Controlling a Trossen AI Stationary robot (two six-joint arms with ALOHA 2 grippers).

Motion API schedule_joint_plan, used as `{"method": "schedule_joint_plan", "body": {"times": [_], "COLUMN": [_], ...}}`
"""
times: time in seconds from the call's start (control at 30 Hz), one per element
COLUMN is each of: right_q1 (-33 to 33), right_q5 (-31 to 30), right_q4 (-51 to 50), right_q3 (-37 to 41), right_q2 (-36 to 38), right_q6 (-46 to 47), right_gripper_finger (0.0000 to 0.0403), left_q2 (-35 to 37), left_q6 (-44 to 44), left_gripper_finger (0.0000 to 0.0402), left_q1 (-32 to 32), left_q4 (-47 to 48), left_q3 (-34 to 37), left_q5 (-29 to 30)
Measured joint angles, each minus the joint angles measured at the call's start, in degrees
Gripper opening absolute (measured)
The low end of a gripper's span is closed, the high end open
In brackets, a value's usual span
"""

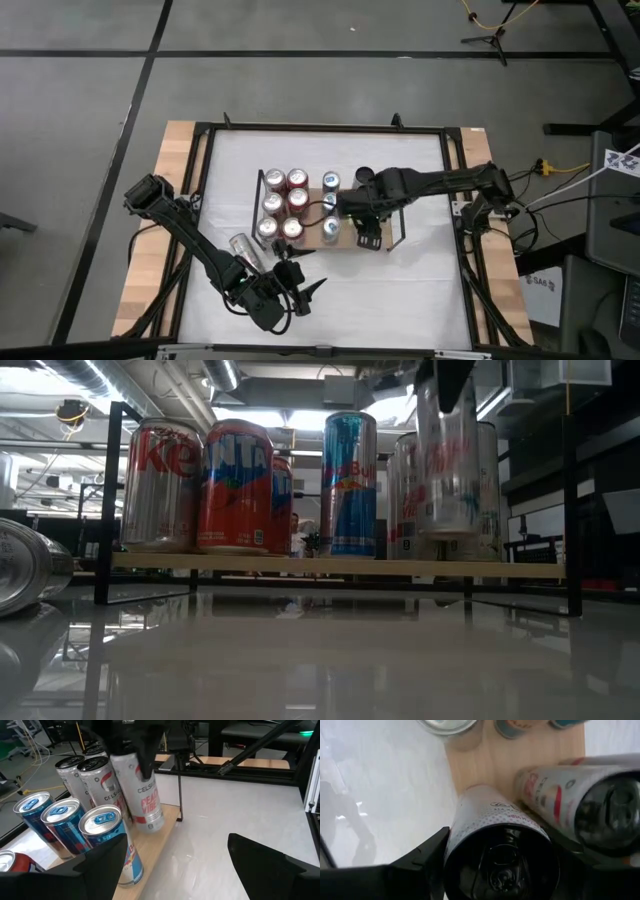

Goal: Place canned beverage on shelf
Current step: Put the white-pink soda can on the shelf aligned with the other white-pink soda can

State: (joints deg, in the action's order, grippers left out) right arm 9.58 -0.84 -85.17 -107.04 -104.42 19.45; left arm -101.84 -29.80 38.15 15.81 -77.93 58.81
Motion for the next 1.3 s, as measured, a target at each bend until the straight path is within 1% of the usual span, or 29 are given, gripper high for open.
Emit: {"method": "schedule_joint_plan", "body": {"times": [0.13,0.3,0.6,0.83,0.93,1.17,1.3], "right_q1": [-1.60,-3.02,-3.26,-3.21,-3.21,-3.18,-3.23], "right_q5": [0.51,3.04,2.76,1.49,1.49,2.02,1.97], "right_q4": [2.93,4.70,8.37,9.56,9.85,10.65,10.54], "right_q3": [2.13,3.50,7.28,7.54,7.56,7.96,7.90], "right_q2": [0.00,-0.02,0.31,0.28,0.24,-0.39,-0.18], "right_q6": [-3.26,-4.81,-5.03,-4.99,-4.88,-4.74,-4.73], "right_gripper_finger": [0.0250,0.0250,0.0250,0.0252,0.0264,0.0306,0.0317], "left_q2": [0.00,0.00,-0.01,-0.02,-0.02,-0.02,-0.02], "left_q6": [0.02,0.02,0.02,0.02,0.02,0.02,0.02], "left_gripper_finger": [0.0338,0.0338,0.0338,0.0338,0.0338,0.0338,0.0338], "left_q1": [0.00,0.00,0.00,0.00,0.00,0.00,0.00], "left_q4": [0.00,0.00,0.00,0.20,0.20,0.17,0.17], "left_q3": [0.04,0.04,0.04,0.07,0.07,0.07,0.07], "left_q5": [0.01,0.00,0.02,0.02,0.02,0.02,0.02]}}
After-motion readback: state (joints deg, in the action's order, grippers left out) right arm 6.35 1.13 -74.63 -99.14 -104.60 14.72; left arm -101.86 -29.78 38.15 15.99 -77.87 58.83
